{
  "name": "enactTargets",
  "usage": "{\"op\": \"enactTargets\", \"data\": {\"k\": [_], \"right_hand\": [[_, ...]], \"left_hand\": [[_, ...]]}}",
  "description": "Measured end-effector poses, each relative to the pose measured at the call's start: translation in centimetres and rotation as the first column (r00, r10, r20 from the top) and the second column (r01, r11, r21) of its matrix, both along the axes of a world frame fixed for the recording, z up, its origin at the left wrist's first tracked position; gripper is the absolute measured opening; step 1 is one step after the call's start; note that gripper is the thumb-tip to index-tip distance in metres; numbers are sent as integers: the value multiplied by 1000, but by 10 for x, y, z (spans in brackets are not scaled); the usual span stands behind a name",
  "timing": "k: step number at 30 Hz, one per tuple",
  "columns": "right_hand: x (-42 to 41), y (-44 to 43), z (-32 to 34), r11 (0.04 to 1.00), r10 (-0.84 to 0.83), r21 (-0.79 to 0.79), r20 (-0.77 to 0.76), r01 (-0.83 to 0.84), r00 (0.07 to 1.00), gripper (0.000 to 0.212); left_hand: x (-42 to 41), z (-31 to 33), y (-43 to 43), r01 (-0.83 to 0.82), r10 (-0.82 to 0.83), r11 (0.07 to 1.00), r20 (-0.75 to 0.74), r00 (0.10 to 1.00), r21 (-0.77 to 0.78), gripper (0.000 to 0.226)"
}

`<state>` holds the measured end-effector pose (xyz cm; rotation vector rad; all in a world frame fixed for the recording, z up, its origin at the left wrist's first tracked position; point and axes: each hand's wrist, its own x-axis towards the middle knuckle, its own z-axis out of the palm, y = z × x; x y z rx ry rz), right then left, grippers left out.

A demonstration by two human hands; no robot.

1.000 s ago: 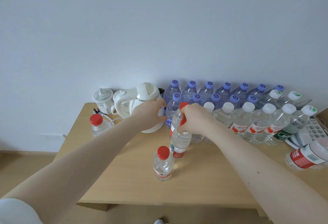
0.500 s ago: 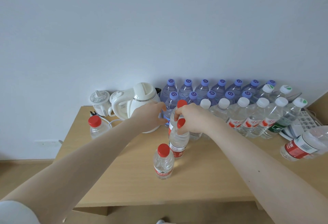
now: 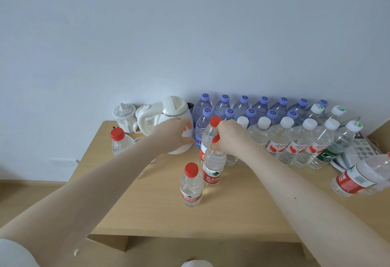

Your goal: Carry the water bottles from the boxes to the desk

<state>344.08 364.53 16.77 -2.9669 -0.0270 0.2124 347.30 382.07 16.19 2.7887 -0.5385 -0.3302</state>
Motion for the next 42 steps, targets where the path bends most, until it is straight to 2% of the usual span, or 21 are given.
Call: {"op": "enactTargets", "data": {"k": [5, 8, 11, 14, 17, 20, 22, 25, 30, 36, 39, 42], "right_hand": [[-4, -6, -2, 999, 7, -43, -34, -8, 999, 43], [-10, -8, 6, 997, 77, -32, 98, -74, 992, 32], [-20, 3, 14, 974, 179, 99, 215, -203, 960, 30], [-36, 18, 11, 935, 291, 160, 165, -316, 942, 28], [-52, 28, 4, 911, 350, 206, 76, -358, 934, 32], [-63, 36, -1, 908, 403, 119, 18, -403, 915, 36], [-67, 42, -3, 914, 405, 39, -8, -404, 914, 33], [-68, 49, -4, 929, 370, -2, -46, -371, 928, 34], [-53, 69, -5, 945, 328, 19, -86, -328, 941, 21], [-40, 108, -4, 962, 272, 64, -96, -267, 957, 20], [-36, 127, -6, 968, 242, 86, -79, -235, 967, 21], [-31, 144, -9, 974, 210, 106, -69, -202, 975, 21]], "left_hand": [[-21, 8, 4, -68, 68, 998, 5, 998, -17, 43], [-35, 12, 12, -119, 119, 993, 3, 993, -15, 43], [-49, 16, 23, -184, 184, 983, 15, 983, 3, 41], [-65, 18, 29, -227, 226, 973, 37, 973, 27, 39], [-81, 15, 35, -261, 259, 964, 53, 964, 38, 37], [-92, 8, 44, -275, 274, 962, 46, 961, 7, 35], [-94, 4, 51, -271, 272, 962, 53, 961, -11, 33], [-91, 5, 61, -262, 265, 964, 74, 961, -42, 32], [-72, 12, 93, -251, 258, 966, 175, 950, -61, 32], [-52, 8, 141, -233, 235, 972, 225, 946, -36, 31], [-40, 1, 159, -225, 226, 974, 203, 953, -26, 36], [-26, -2, 168, -199, 198, 980, 122, 973, -6, 45]]}}
